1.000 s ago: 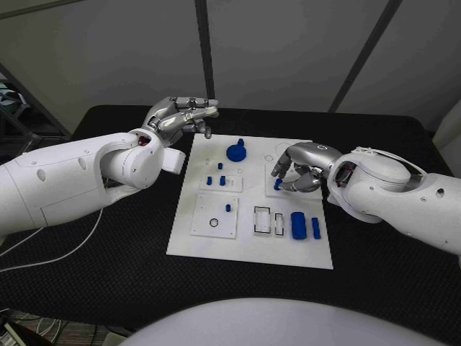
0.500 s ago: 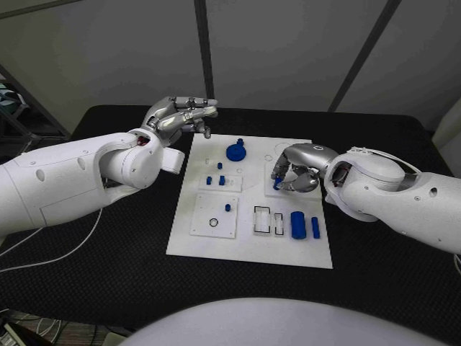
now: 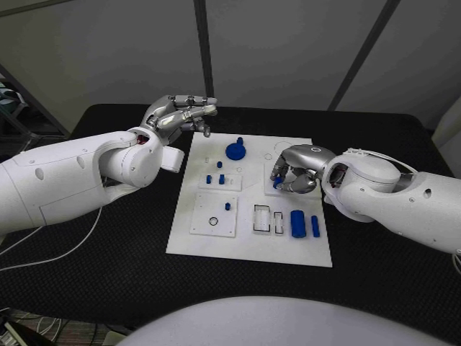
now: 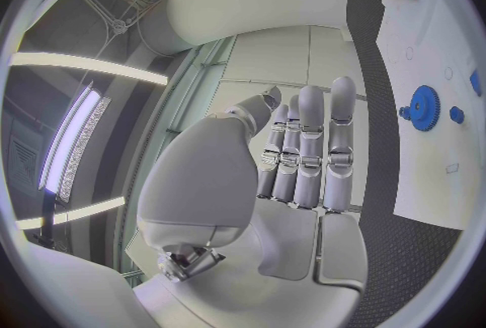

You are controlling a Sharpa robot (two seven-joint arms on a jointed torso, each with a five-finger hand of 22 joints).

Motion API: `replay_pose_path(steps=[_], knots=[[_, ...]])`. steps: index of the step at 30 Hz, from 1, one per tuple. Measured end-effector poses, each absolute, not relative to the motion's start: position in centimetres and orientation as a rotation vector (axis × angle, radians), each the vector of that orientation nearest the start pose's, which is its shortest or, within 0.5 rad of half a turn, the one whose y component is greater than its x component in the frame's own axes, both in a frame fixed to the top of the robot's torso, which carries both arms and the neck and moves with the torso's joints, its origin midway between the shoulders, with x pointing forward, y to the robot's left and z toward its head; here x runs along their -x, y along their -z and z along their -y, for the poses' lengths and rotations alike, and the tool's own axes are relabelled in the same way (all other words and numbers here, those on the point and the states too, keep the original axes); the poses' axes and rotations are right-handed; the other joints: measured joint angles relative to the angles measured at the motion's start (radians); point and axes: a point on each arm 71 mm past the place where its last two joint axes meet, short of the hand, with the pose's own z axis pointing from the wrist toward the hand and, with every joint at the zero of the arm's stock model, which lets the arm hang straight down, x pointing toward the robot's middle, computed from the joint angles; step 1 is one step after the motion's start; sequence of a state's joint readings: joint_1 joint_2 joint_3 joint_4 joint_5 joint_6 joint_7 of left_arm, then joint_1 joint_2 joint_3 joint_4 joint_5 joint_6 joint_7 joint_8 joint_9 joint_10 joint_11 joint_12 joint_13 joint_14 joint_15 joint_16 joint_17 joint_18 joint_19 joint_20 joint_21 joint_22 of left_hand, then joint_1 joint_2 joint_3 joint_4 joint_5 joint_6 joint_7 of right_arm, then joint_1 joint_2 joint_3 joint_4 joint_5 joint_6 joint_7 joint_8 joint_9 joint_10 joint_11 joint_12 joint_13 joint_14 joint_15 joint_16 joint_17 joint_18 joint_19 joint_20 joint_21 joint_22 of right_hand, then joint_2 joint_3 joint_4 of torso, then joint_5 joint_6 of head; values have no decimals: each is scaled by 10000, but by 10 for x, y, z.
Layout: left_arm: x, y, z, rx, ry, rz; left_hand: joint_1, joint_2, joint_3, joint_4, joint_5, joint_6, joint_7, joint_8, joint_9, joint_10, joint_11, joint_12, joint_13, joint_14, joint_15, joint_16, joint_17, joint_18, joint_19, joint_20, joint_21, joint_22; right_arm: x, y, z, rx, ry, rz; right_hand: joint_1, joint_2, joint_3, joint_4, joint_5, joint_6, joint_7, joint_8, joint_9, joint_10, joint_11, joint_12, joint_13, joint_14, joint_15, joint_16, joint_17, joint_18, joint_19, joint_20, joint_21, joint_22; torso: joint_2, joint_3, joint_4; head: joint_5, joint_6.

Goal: Assemble the parts on the task board

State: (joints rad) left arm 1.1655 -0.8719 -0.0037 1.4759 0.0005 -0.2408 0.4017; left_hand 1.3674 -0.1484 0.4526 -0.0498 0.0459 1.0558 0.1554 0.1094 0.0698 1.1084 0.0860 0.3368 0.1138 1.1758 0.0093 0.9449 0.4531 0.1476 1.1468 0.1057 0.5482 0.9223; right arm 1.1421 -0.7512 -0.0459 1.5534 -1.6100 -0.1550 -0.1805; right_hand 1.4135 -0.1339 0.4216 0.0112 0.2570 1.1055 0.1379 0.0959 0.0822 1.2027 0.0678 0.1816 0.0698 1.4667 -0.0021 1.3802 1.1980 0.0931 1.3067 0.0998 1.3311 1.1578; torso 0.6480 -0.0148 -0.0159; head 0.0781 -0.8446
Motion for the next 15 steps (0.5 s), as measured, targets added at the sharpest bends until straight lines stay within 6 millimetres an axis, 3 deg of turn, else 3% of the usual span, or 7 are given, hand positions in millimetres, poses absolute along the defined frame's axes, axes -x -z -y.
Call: replay_pose_path(steps=[15], knots=[[-496, 184, -237, 11426, 15581, -13878, 0, 0, -28, 28, 0, 0, 0, 0, 0, 0, 0, 0, -1, 0, 0, 0, -7, 0, 0, 0, 0, -8, -457, 216, 147, 3514, -6314, -17490, 57, 54, 27, -32, -158, 448, -89, 149, 49, 501, -144, 76, 119, -12, -131, 70, 107, 1, 88, -88, 78, 187, 0, 6, -6, -7, 36]])
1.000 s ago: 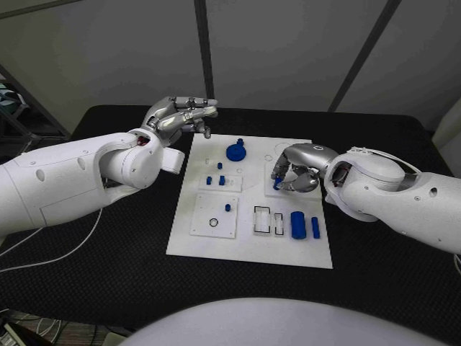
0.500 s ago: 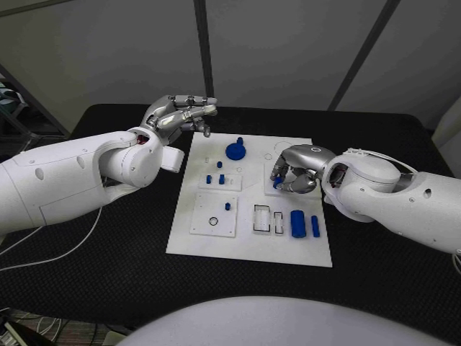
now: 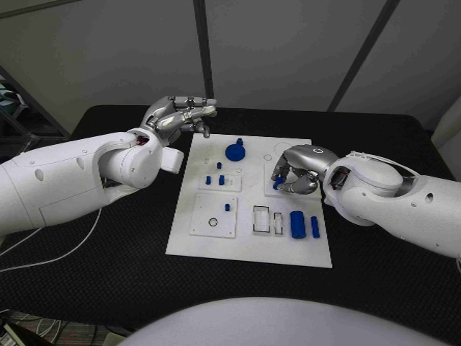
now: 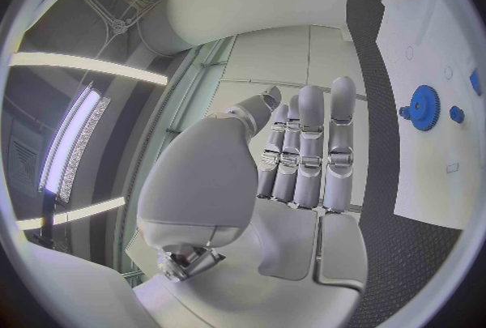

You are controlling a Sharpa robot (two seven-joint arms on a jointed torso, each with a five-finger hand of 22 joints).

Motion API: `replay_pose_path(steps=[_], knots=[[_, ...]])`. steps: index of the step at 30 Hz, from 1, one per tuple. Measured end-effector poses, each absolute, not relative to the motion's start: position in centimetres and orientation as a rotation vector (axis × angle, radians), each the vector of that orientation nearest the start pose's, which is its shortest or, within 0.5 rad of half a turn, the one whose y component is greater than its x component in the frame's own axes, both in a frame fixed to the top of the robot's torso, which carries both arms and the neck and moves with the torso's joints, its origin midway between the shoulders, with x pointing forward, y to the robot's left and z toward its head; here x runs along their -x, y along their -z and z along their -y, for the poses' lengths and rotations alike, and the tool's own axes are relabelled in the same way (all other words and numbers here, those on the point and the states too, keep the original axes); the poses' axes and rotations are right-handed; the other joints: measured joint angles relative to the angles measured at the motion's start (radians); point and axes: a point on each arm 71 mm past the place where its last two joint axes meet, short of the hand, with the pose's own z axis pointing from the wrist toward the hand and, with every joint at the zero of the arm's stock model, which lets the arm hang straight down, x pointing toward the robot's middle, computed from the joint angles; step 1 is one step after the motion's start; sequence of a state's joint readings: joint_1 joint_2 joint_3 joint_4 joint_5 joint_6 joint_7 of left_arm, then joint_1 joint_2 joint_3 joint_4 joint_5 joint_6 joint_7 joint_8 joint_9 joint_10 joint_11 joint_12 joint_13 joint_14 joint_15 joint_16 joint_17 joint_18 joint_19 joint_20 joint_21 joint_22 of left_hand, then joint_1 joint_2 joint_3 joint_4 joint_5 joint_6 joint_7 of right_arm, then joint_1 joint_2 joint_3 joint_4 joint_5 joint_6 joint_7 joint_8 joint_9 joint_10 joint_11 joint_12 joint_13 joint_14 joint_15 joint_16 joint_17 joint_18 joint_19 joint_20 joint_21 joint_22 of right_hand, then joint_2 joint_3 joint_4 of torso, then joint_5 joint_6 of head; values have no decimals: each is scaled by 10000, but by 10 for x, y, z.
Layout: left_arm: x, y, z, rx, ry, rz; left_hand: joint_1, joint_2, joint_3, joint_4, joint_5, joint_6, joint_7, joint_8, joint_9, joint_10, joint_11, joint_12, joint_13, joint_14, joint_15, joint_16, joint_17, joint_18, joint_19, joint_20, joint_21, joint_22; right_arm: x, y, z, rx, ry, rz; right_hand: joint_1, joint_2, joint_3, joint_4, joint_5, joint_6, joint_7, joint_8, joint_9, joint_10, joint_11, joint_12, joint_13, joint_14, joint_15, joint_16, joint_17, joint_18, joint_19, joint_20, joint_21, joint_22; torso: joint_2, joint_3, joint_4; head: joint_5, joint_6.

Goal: Assemble the parts on the task board

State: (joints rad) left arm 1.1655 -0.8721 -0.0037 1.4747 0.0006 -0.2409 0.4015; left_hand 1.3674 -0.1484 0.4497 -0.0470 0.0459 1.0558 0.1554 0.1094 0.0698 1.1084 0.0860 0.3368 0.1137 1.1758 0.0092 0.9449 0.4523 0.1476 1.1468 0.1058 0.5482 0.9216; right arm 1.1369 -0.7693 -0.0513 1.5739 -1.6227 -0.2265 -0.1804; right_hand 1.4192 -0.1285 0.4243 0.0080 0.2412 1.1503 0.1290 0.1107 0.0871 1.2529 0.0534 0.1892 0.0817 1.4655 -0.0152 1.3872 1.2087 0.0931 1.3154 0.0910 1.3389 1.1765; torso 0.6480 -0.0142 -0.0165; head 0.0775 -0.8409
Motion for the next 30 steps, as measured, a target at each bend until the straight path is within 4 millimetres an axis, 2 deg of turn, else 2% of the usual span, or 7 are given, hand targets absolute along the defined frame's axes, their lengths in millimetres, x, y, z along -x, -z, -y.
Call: replay_pose_path(steps=[10, 16, 18, 23, 27, 30], knots=[[-497, 185, -237, 11437, 15547, -13862, 0, 0, 0, 0, 0, 0, 0, 0, 0, 0, 0, 0, -1, 0, 0, 0, 0, 0, 0, 0, 0, 1, -448, 198, 149, 2826, -7048, -16325, 39, 11, -3, 1, -34, 3, 1, -6, 45, 0, 0, -2, -14, 14, -14, 38, 24, -1, 0, 0, 39, 18, -1, -5, -5, -8, 16], [-497, 185, -237, 11457, 15557, -13862, 0, 0, 0, 0, 0, 0, 0, 0, 0, 0, 0, 0, -1, 0, 0, 0, 1, -1, 0, 0, 0, 1, -439, 186, 139, 2681, -7694, -15957, 51, 23, -3, 2, -37, 2, 2, -8, 21, -2, 1, -2, -15, 14, -13, 38, 46, -1, 37, -37, 39, 31, -1, -11, 0, 33, 2], [-497, 185, -237, 11463, 15561, -13863, 0, 0, 0, 0, 0, 0, 0, 0, 0, 0, 0, 0, -2, 0, 0, 0, 1, -1, 0, 0, 0, 1, -436, 184, 132, 2698, -7947, -15931, 51, 23, -4, 2, -38, 1, 2, -10, 17, -2, 2, -3, -15, 14, -13, 38, 46, 0, 37, -37, 39, 31, -1, -14, 3, 59, -13], [-498, 186, -235, 11472, 15583, -13869, 0, 0, 0, 0, 0, 0, 0, 0, 0, 0, 0, 0, -2, 0, 0, 0, 1, 0, 0, 0, 0, 2, -426, 182, 94, 2952, -8933, -15880, 51, 23, -4, 2, -38, -1, 0, 5, 19, -3, 2, -8, -17, 14, -13, 38, 45, -1, 36, -37, 39, 30, 2, -21, 16, 142, -33], [-500, 186, -232, 11477, 15604, -13877, 0, 0, 0, 0, 0, 0, 0, 0, 0, 0, 0, 0, -2, 0, 0, 0, 1, 0, 0, 0, 0, 2, -413, 189, 64, 3325, -9717, -16072, 51, 22, -5, 3, -39, -7, -3, 17, 20, -3, 3, -9, -18, 14, -13, 38, 38, -1, 36, -37, 39, 6, 6, -21, 30, 225, -52], [-501, 187, -231, 11484, 15600, -13876, -15, 15, 0, 0, 0, 0, 0, 0, 0, -40, 40, 0, 9, 0, 0, 0, -12, 0, 0, 0, 0, -11, -405, 197, 48, 3608, -10098, -16251, 50, 22, -9, 7, -39, -10, -5, 17, 22, -3, 3, -9, -18, 14, -13, 38, 31, -1, 36, -37, 39, -16, 6, -22, 38, 286, -63]])
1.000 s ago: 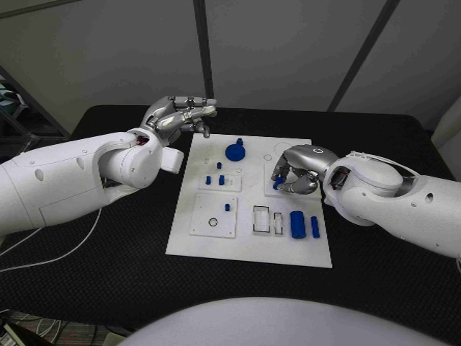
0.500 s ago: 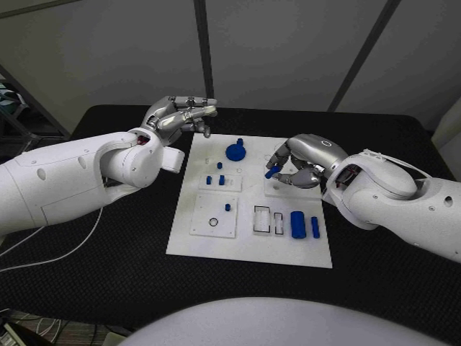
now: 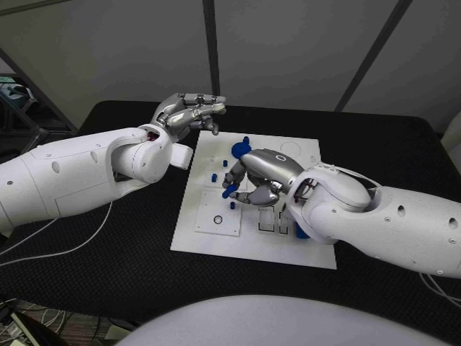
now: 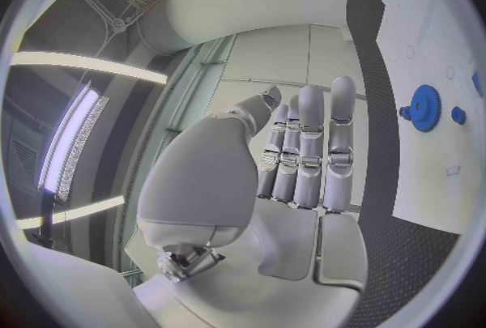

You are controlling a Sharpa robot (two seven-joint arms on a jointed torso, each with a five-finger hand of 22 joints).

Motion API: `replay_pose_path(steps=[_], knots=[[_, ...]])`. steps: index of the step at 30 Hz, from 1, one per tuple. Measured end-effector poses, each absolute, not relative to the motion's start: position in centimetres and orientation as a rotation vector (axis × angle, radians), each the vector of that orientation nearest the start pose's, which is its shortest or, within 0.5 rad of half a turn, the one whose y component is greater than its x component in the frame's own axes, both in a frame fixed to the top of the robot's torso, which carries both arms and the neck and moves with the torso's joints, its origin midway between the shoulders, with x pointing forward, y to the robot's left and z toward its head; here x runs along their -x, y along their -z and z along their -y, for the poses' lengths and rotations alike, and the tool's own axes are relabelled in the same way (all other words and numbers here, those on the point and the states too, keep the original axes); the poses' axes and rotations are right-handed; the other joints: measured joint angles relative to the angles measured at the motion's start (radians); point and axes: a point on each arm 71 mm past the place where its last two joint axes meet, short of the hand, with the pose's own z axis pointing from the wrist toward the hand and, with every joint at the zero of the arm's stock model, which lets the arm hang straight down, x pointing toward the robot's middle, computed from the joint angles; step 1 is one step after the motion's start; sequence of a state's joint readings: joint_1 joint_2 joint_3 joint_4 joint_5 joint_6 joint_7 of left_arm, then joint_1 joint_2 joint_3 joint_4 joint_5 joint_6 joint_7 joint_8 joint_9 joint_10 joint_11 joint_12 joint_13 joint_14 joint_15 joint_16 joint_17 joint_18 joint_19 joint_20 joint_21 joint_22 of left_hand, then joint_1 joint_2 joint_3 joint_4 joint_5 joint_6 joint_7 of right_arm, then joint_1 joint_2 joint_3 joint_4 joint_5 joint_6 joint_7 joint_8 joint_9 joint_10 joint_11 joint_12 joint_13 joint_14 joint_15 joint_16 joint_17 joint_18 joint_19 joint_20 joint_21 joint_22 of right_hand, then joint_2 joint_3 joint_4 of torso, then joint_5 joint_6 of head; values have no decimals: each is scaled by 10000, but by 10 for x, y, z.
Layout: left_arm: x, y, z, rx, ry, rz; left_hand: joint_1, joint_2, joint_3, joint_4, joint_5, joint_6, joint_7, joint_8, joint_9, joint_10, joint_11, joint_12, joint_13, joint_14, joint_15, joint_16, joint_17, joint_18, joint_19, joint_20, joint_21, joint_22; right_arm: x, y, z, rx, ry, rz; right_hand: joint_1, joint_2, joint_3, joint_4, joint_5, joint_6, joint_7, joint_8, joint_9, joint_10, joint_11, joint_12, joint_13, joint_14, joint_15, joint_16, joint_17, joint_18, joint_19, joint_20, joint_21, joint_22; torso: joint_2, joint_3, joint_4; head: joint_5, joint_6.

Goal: Assemble the parts on the task board

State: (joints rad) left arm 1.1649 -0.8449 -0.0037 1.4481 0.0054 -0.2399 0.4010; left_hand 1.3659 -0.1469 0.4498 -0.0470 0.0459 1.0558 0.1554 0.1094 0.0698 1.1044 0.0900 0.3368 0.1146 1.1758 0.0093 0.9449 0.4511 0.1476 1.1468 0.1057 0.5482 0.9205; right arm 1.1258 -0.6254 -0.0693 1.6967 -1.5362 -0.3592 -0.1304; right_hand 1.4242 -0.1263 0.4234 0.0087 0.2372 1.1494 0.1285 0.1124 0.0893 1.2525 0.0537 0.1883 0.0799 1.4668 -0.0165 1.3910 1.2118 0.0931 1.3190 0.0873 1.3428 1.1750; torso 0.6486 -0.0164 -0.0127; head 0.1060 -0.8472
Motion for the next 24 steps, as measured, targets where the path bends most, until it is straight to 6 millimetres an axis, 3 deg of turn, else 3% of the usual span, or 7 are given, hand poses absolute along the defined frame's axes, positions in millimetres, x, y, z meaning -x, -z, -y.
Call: replay_pose_path(steps=[9, 24], knots=[[-503, 188, -230, 11539, 15594, -13854, -25, 25, 0, 0, 0, 0, 0, 0, 0, 0, 0, 0, -1, 0, 0, 0, 1, -1, 0, 0, 0, 1, -391, 219, 24, 4308, -10565, -16853, -3, 2, 3, 4, -1, -4, -2, -2, -1, 0, 1, -1, -2, 0, 0, 0, -11, 0, 0, 0, 0, -10, 1, -6, -15, 201, -62], [-503, 188, -229, 11582, 15628, -13845, -25, 24, 0, 0, 0, 0, 0, 0, 0, 0, 0, 0, -2, 0, 0, 0, 2, -1, 0, 0, 0, 2, -392, 235, 18, 4943, -10111, -17420, -48, 44, 28, 30, -40, -40, -1, -33, -14, -1, 1, -1, -14, 0, 1, -1, -30, 0, -1, 0, 0, -45, 2, 12, -33, 360, -156]])
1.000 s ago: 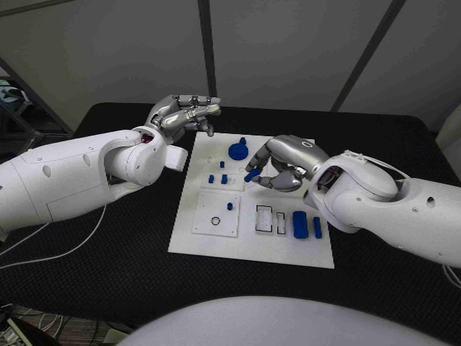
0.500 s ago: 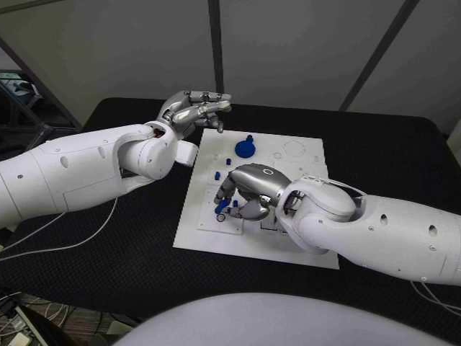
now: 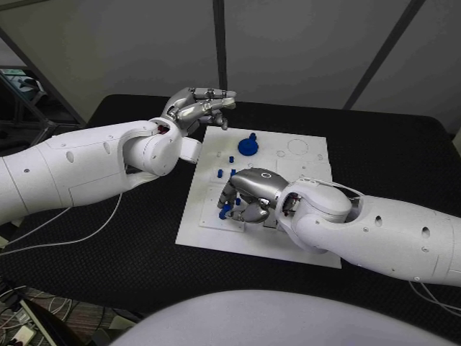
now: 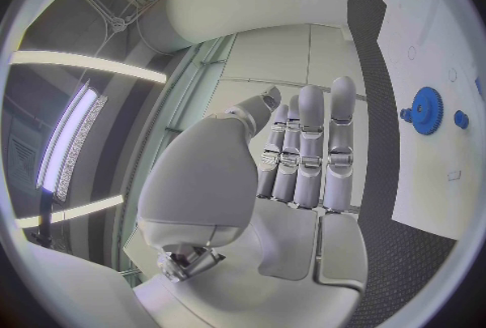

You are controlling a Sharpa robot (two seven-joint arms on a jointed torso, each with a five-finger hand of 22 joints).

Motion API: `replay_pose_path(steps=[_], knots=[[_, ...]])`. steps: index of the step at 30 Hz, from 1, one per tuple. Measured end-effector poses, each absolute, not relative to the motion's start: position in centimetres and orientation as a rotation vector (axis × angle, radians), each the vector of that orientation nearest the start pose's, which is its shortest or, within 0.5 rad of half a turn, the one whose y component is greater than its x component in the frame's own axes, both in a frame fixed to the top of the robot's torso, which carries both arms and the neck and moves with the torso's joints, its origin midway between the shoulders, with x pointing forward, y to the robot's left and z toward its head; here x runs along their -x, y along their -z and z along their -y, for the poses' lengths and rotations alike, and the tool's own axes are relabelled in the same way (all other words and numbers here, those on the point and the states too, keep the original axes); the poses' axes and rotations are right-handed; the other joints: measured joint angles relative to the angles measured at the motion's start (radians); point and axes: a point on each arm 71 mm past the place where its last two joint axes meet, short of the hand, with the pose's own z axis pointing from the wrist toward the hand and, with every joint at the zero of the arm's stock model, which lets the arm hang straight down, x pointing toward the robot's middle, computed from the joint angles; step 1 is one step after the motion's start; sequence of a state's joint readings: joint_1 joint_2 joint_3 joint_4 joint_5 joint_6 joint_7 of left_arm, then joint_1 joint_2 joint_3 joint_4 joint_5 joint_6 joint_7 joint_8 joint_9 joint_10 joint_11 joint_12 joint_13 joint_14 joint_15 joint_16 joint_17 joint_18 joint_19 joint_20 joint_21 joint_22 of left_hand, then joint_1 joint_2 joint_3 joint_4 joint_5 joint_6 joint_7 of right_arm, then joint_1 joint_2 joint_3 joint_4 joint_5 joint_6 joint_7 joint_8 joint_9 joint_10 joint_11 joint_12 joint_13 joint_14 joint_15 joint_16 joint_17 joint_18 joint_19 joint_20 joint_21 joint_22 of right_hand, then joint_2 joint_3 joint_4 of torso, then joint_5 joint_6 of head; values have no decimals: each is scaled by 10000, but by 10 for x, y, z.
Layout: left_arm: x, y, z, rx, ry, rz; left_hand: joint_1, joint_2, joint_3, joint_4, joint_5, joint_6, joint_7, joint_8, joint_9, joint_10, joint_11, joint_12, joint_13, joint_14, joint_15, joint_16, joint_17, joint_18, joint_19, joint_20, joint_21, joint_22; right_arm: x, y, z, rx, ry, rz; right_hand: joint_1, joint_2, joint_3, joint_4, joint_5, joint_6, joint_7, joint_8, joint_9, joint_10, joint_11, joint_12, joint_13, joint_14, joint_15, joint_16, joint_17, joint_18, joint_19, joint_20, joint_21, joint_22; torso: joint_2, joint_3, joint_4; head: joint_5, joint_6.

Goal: Assemble the parts on the task board

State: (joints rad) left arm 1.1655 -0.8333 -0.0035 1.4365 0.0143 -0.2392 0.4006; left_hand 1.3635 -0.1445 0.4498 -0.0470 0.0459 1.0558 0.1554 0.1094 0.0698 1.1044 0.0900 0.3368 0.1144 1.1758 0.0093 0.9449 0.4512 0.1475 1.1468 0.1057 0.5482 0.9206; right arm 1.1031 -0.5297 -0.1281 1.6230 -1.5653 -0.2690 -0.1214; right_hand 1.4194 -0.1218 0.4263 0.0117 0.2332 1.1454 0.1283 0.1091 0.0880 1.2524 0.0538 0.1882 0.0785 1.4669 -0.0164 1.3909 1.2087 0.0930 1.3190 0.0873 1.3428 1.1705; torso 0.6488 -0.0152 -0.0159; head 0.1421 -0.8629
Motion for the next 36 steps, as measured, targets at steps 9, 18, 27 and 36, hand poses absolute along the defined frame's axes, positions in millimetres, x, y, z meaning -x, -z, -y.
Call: replay_pose_path(steps=[9, 18, 27, 36], knots=[[-503, 188, -229, 11594, 15628, -13842, 0, 0, 0, 0, 0, 0, 0, 0, 0, 0, 0, 0, -1, 0, 0, 0, 0, 1, 0, 0, 0, 1, -392, 236, 17, 5203, -9694, -17506, 0, -1, 0, 0, -17, -9, 20, -27, 6, 0, 0, -3, -6, 0, 0, 0, -10, 0, 0, 0, 0, 0, 0, 1, -6, 1, -24], [-503, 188, -230, 11602, 15625, -13839, 0, 0, 0, 0, 0, 0, 0, 0, 0, 0, 0, 0, -2, 0, 0, 0, 1, 0, 0, 0, 0, 1, -392, 236, 15, 5431, -9427, -17515, 1, -3, -1, -1, -18, 4, 38, -19, -3, 0, 0, -4, 10, 0, 0, 0, -39, 0, 0, 0, 0, -1, 4, 1, -6, -12, -58], [-503, 188, -230, 11607, 15632, -13842, 0, 0, -58, 1, 0, 0, 0, 0, 0, 0, 0, 51, 6, -34, 34, 0, -13, -1, 0, 0, -39, -14, -388, 240, 9, 5756, -9357, -17588, -303, -200, -79, 88, -9, -635, 189, -409, -162, -652, 240, -520, -118, -20, 95, -1, -79, 1, -93, 93, -25, -70, -1, -5, -3, -4, -68], [-503, 188, -230, 11611, 15634, -13846, 0, 0, -58, 1, 0, 0, 0, 0, 0, 0, 0, 51, 5, -34, 34, 0, -13, 0, 0, 0, -39, -13, -386, 243, 9, 5817, -9345, -17637, -499, -397, -172, 180, 42, -1386, 144, -463, -228, -1196, 325, -659, -132, -20, 166, 0, -102, 1, -163, 163, -71, -148, -6, -5, -3, 5, -72]])
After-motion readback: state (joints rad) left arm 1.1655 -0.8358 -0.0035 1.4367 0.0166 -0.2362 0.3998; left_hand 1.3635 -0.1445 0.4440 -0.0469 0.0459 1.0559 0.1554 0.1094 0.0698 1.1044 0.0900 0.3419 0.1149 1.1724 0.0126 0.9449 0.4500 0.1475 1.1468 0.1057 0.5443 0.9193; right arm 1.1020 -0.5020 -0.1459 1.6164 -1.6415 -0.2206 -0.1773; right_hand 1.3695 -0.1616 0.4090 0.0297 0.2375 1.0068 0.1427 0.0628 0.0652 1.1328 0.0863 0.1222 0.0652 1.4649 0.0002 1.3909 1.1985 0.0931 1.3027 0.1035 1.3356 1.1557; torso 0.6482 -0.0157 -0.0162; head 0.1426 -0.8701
